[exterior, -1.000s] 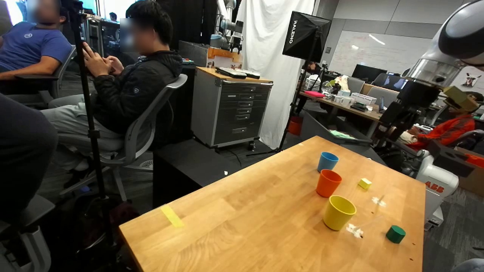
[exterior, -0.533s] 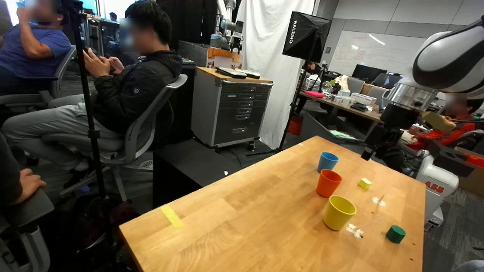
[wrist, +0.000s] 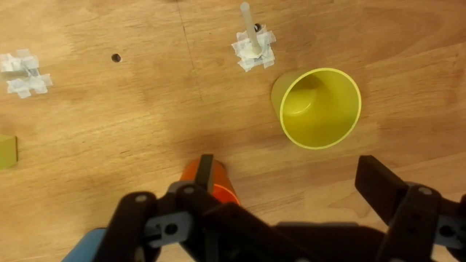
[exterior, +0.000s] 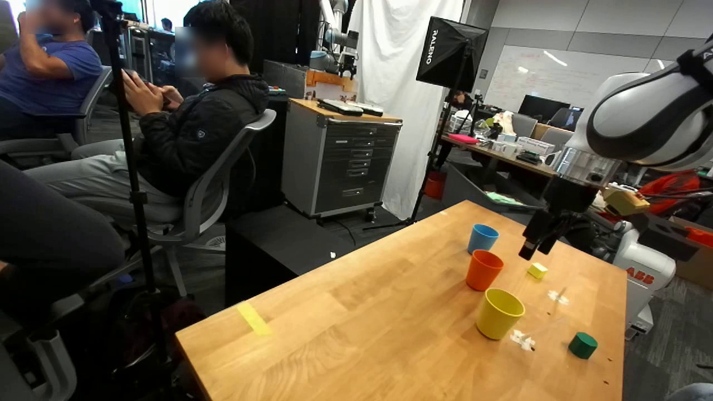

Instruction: Stack up the cups

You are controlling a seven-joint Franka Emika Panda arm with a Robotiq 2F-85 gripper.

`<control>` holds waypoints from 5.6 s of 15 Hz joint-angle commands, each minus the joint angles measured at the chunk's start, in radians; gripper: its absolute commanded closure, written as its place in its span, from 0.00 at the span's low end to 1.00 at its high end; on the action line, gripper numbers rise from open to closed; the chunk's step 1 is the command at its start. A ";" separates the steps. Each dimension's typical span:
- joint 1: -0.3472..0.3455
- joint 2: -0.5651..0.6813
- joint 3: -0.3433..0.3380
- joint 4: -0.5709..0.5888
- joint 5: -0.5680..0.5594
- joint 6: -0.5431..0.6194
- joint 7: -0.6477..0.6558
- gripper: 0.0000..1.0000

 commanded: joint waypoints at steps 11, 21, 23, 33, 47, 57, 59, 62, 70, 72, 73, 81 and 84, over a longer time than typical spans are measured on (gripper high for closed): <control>-0.014 0.107 0.015 -0.005 -0.122 0.077 0.006 0.00; 0.005 0.203 0.038 0.019 -0.197 0.149 0.031 0.00; 0.007 0.215 0.044 0.023 -0.199 0.159 0.033 0.00; -0.010 0.226 0.071 0.022 -0.182 0.202 0.044 0.55; -0.073 0.160 0.130 -0.012 -0.128 0.204 0.030 0.96; -0.320 -0.027 0.203 0.077 0.320 -0.040 -0.198 0.99; -0.312 -0.038 0.150 0.117 0.350 -0.072 -0.173 0.99; -0.290 -0.022 0.088 0.180 0.345 -0.099 -0.130 0.99; -0.231 0.050 0.032 0.277 0.282 -0.106 0.015 0.98; -0.217 0.065 0.032 0.294 0.264 -0.107 0.047 0.98; -0.211 0.073 0.031 0.302 0.252 -0.111 0.062 0.98; -0.182 0.141 0.001 0.342 0.139 -0.134 0.169 0.98; -0.176 0.167 -0.001 0.354 0.113 -0.140 0.190 0.98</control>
